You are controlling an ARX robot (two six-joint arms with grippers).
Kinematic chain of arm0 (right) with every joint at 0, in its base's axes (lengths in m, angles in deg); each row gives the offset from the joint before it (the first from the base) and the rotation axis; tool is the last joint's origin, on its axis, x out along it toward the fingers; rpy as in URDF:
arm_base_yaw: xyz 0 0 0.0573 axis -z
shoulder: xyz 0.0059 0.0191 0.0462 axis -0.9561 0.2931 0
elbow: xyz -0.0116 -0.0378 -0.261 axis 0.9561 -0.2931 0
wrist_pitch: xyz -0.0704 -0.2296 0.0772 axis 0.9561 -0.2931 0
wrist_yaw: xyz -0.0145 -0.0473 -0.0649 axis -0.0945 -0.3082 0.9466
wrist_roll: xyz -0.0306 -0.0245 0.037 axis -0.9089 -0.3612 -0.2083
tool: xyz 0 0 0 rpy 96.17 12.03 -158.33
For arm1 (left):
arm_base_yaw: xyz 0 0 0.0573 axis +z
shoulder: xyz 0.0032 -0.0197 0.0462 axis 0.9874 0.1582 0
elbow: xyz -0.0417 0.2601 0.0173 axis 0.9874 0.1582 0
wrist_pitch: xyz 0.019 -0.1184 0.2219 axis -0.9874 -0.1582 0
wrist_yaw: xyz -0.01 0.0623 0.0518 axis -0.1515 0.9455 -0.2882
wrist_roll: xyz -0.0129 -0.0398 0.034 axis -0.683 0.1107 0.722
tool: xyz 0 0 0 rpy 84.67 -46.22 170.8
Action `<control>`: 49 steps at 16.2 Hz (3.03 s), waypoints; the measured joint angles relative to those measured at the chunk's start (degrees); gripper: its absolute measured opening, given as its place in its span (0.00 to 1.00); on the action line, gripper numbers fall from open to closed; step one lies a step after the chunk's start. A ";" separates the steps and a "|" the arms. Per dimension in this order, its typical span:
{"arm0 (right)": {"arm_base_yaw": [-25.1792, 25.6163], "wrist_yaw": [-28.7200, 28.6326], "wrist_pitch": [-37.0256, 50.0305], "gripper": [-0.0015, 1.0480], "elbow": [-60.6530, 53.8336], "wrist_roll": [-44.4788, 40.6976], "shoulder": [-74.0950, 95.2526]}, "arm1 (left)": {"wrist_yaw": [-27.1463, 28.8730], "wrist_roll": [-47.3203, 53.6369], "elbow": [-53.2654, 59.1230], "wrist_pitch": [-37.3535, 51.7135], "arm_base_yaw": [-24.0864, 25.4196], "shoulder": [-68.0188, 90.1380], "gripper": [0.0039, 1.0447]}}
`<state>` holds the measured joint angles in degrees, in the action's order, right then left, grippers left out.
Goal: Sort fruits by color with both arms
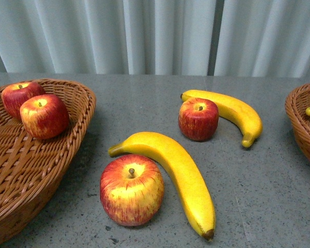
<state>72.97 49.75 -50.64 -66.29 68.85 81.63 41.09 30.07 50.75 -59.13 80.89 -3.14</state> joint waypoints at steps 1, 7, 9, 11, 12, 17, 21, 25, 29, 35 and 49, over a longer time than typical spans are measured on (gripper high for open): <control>0.00 0.00 0.00 0.94 0.00 0.00 0.00 | 0.00 0.00 0.00 0.00 0.00 0.00 0.94; 0.00 0.00 0.02 0.94 0.00 0.00 0.00 | 0.00 0.00 0.00 0.00 0.00 0.00 0.94; 0.00 0.00 0.00 0.94 0.00 0.00 0.00 | 0.00 0.00 0.00 0.00 0.00 0.00 0.94; 0.00 0.00 0.02 0.94 0.00 0.00 0.00 | 0.00 0.00 0.00 0.00 0.00 0.00 0.94; 0.00 0.00 0.00 0.94 0.00 0.00 0.00 | 0.00 0.00 0.00 0.00 0.00 0.00 0.94; 0.00 0.00 0.02 0.94 0.00 0.00 0.00 | 0.00 0.00 0.00 0.00 0.00 0.00 0.94; 0.00 0.00 0.02 0.94 0.00 0.00 0.00 | 0.00 0.00 0.00 0.00 0.00 0.00 0.94; 0.00 0.00 0.00 0.94 0.00 0.00 0.00 | 0.00 0.00 0.00 0.00 0.00 0.00 0.94; 0.00 -0.02 0.00 0.94 0.00 0.02 0.00 | 8.59 0.74 -4.28 -8.00 -3.78 8.24 0.94; 0.00 0.00 0.00 0.94 0.00 0.00 0.00 | -5.31 7.15 -20.83 19.04 -9.99 44.28 0.94; 0.00 0.00 0.00 0.94 0.00 0.00 0.00 | -15.50 23.63 -34.03 10.27 -26.32 80.28 0.94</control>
<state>72.97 49.75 -50.64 -66.29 68.85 81.63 25.60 53.70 16.72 -48.86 54.57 77.14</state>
